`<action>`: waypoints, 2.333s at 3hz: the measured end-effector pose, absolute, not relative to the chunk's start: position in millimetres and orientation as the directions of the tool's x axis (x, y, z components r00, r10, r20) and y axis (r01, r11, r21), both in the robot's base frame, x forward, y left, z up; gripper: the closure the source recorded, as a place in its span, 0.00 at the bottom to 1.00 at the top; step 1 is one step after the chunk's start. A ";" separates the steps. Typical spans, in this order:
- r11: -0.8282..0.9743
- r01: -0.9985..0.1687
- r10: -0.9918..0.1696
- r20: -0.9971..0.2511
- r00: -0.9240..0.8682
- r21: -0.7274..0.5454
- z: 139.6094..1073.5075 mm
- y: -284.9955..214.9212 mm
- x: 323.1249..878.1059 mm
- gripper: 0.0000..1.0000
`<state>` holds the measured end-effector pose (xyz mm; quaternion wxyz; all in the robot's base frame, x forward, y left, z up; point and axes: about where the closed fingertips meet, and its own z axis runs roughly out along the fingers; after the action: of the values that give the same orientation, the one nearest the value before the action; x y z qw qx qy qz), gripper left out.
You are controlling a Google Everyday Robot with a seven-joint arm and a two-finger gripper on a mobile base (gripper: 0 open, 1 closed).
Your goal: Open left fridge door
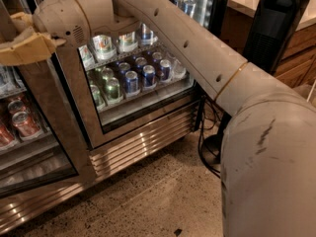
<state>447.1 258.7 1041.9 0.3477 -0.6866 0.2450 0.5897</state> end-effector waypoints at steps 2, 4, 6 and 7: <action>-0.620 -0.759 0.074 -0.978 0.196 -0.199 1040.8 259.0 446.3 0.27; -0.564 -0.796 0.069 -0.973 0.218 -0.219 1037.5 252.0 435.3 0.00; -0.513 -0.835 0.034 -0.976 0.215 -0.202 1018.8 244.5 435.5 0.00; -0.426 -0.875 0.024 -0.970 0.244 -0.230 1020.2 231.9 428.8 0.00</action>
Offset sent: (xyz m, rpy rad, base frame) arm -0.0210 -0.0568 -0.0021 0.1190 -0.2337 -0.5472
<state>428.8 231.9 1020.2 0.4286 -0.6619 0.3216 0.5242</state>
